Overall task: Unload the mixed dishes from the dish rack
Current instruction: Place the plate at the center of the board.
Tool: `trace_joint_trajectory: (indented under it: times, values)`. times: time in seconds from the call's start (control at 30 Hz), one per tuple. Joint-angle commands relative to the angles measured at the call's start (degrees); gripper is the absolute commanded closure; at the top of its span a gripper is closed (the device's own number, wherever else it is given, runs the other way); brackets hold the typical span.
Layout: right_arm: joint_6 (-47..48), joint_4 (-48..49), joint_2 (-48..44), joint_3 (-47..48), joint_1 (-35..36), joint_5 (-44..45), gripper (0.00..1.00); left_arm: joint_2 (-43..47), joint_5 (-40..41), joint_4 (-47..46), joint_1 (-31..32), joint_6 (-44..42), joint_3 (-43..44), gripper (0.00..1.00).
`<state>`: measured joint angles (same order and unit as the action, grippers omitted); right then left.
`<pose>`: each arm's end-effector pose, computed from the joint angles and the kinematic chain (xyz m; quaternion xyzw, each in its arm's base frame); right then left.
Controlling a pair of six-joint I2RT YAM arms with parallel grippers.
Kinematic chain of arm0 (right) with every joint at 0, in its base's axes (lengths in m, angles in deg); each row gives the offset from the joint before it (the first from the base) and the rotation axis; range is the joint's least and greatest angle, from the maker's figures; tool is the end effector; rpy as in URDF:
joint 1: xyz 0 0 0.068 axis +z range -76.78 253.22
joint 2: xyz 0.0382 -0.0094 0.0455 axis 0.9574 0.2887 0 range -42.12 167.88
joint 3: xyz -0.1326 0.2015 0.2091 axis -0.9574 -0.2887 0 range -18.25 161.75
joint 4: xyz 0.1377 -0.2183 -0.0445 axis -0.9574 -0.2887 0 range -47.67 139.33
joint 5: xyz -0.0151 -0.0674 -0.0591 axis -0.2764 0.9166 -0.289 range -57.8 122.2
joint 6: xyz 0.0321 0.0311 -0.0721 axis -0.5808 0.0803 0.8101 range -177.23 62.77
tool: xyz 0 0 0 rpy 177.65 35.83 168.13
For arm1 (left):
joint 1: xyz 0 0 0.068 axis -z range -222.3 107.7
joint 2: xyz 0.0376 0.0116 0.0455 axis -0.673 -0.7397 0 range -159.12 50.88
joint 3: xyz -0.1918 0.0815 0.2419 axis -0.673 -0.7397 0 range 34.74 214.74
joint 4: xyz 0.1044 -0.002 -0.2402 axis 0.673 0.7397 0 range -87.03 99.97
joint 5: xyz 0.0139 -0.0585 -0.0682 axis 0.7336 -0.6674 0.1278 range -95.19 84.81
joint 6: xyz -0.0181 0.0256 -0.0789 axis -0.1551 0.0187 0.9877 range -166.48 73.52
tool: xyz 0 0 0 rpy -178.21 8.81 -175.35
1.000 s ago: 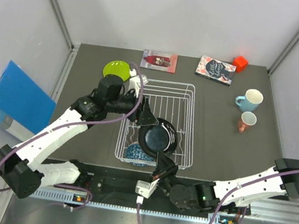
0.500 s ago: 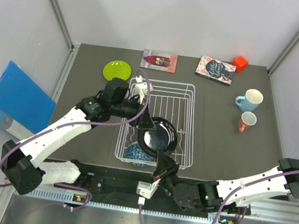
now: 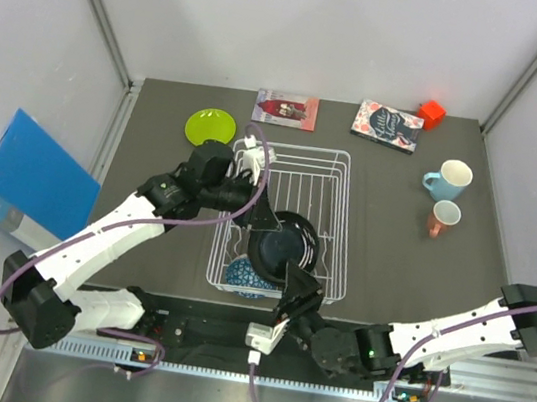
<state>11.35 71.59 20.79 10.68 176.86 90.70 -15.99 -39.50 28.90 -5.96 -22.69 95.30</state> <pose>0.0086 0.2344 0.2807 -0.6543 0.3536 -0.1955 0.6393 0.1868 -0.1897 0.3606 0.2330 0.8161 -0.4547 0.2700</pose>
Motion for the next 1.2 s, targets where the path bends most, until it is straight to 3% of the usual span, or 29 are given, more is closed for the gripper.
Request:
trace_joint_trajectory:
  times: [0.0,0.03,0.07,0.23,0.33,0.37,0.47,0.77,0.93,1.17]
  values:
    - [-2.3,6.7,-0.9,2.4,-0.2,6.4,0.19,1.7,7.9,0.5,-0.3,-3.7,1.5,1.00]
    - [-3.5,7.2,-1.3,2.5,-0.2,7.1,0.05,1.9,11.1,0.5,-0.3,-3.1,1.8,1.00]
    - [-4.3,7.4,-1.6,3.1,-0.2,7.6,0.00,2.0,12.8,0.3,-0.6,-2.5,2.0,1.00]
    - [-15.5,4.5,-6.3,7.5,-0.3,11.6,0.00,2.8,18.0,-0.6,-4.2,0.1,5.0,1.00]
    - [-23.7,2.1,-8.9,11.5,-1.2,14.1,0.00,1.7,20.9,-0.9,-11.4,4.1,8.2,1.00]
    - [-25.8,0.2,-10.8,13.6,-2.2,14.4,0.00,0.3,21.5,-0.4,-17.0,5.5,9.2,1.00]
    - [-31.4,0.0,-13.8,16.2,-4.2,15.8,0.00,-2.9,25.1,-2.2,-26.0,11.2,11.2,1.00]
    - [-44.7,-4.1,-22.5,15.9,-5.7,15.9,0.00,-12.4,36.8,-11.7,-41.0,18.7,9.7,1.00]
    - [-51.6,-8.8,-26.9,13.7,-6.3,13.5,0.00,-19.6,40.3,-13.4,-45.1,17.7,13.5,1.00]
    - [-55.2,-13.1,-27.1,13.3,-7.2,11.9,0.00,-34.3,39.1,-12.2,-49.8,16.7,22.3,1.00]
